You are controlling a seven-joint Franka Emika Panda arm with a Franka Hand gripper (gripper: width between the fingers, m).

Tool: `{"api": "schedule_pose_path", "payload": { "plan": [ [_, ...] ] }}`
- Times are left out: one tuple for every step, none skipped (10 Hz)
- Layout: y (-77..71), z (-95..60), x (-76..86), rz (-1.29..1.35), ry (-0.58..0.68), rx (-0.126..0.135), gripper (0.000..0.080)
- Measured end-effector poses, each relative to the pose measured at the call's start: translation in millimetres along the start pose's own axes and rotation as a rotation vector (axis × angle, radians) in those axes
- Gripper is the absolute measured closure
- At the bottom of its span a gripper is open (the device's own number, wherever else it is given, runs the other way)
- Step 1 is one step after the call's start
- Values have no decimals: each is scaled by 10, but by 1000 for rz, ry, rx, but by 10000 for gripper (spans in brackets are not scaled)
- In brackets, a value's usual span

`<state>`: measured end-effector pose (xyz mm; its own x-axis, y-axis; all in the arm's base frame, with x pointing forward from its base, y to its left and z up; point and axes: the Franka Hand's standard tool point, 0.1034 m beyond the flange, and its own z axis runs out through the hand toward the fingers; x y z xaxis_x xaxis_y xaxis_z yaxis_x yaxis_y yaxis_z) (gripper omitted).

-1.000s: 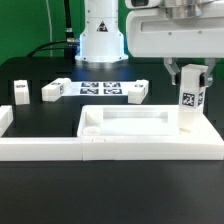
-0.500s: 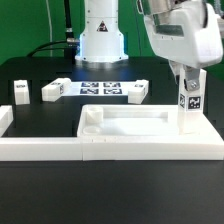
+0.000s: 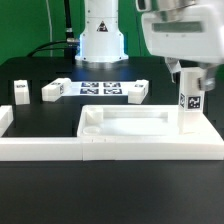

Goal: Assemble desk

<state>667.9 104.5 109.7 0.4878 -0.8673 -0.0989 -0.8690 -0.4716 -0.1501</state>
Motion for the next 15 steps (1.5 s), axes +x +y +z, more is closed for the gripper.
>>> {"api": "schedule_pose_path", "payload": {
  "plan": [
    [23, 17, -32, -54, 4, 4, 166],
    [35, 19, -6, -131, 5, 2, 153],
    [35, 18, -5, -169, 5, 2, 153],
    [38, 17, -5, -287, 10, -6, 153],
    [38, 1, -3, -499, 38, -46, 150],
    [40, 10, -2, -693, 43, -60, 150],
    [64, 38, 6, -827, 37, -67, 150],
    [86, 51, 17, -898, 33, -69, 150],
    [79, 49, 8, -884, 33, -67, 150],
    [79, 52, 5, -864, 33, -66, 264],
    [79, 53, 6, -862, 33, -66, 264],
    [78, 54, 2, -817, 33, -64, 486],
    [100, 58, 28, -721, 36, -67, 486],
    [102, 59, 31, -665, 38, -66, 502],
    [103, 58, 34, -638, 39, -66, 502]
  ]
}}
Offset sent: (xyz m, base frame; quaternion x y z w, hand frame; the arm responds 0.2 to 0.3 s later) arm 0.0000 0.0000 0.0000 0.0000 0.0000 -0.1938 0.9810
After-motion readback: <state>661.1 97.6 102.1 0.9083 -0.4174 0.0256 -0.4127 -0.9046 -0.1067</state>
